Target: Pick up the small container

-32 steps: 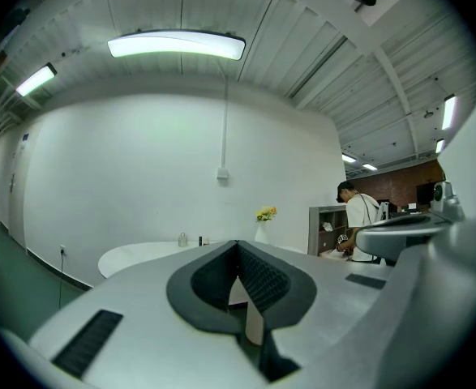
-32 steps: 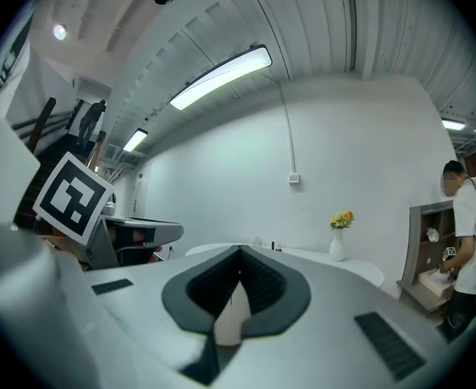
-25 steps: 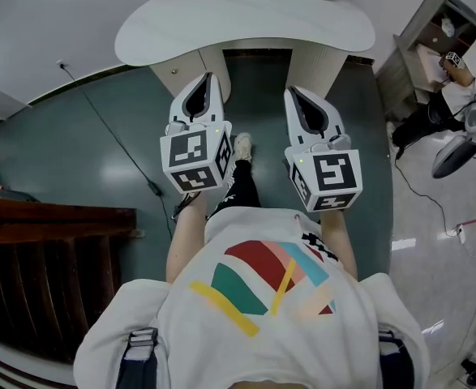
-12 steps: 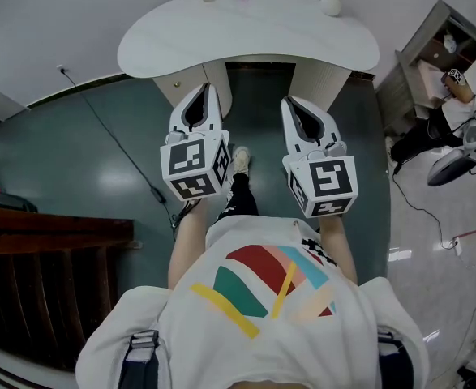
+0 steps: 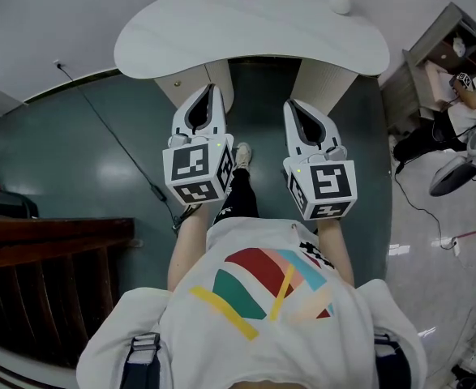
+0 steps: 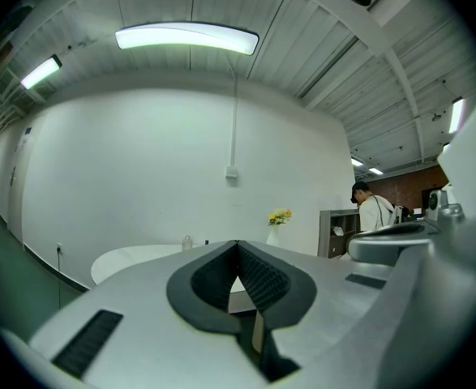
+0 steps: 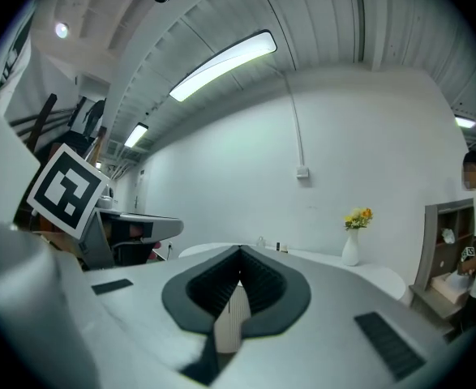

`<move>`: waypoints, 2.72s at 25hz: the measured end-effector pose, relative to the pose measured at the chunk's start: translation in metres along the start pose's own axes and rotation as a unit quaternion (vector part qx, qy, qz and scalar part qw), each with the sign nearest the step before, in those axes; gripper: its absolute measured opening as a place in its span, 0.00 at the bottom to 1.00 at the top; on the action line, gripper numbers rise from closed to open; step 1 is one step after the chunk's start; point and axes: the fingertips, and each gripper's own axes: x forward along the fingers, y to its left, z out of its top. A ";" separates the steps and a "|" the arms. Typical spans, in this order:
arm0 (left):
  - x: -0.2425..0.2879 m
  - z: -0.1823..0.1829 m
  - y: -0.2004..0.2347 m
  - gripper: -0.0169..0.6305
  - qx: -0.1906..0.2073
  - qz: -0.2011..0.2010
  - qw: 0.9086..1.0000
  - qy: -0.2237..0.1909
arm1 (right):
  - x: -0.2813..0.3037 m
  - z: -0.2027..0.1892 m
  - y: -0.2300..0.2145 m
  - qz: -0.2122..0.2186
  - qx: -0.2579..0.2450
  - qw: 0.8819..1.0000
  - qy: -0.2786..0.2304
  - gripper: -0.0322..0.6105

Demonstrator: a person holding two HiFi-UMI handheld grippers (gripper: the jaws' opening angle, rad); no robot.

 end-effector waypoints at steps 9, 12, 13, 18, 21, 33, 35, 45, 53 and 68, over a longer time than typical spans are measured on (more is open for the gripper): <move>0.044 -0.006 0.021 0.05 0.001 -0.004 1.000 0.005 | 0.050 -0.010 -0.013 -0.002 0.009 1.000 0.010 0.07; 0.065 -0.011 0.030 0.05 -0.003 -0.005 1.000 0.011 | 0.074 -0.013 -0.018 0.000 0.011 1.000 0.015 0.07; 0.072 -0.012 0.033 0.05 -0.004 -0.005 1.000 0.012 | 0.082 -0.015 -0.019 0.001 0.011 1.000 0.017 0.07; 0.109 -0.017 0.052 0.05 -0.014 -0.003 1.000 0.016 | 0.124 -0.018 -0.027 0.011 0.020 0.999 0.026 0.07; 0.132 -0.021 0.066 0.05 -0.021 0.002 1.000 0.022 | 0.151 -0.014 -0.034 0.017 0.023 0.999 0.025 0.07; 0.253 0.011 0.132 0.05 -0.026 0.005 0.999 0.022 | 0.281 0.020 -0.058 0.035 0.034 0.998 0.030 0.07; 0.272 0.022 0.139 0.05 -0.023 0.001 1.000 0.017 | 0.301 0.028 -0.065 0.032 0.037 0.998 0.028 0.07; 0.343 0.053 0.180 0.05 -0.027 -0.012 1.000 -0.006 | 0.384 0.049 -0.080 0.027 0.040 0.998 0.027 0.07; 0.359 0.052 0.186 0.05 -0.047 -0.020 0.999 -0.007 | 0.405 0.056 -0.084 0.024 0.025 0.999 0.037 0.07; 0.358 0.054 0.178 0.05 -0.034 0.004 0.999 -0.002 | 0.403 0.053 -0.088 0.049 0.040 0.997 0.035 0.07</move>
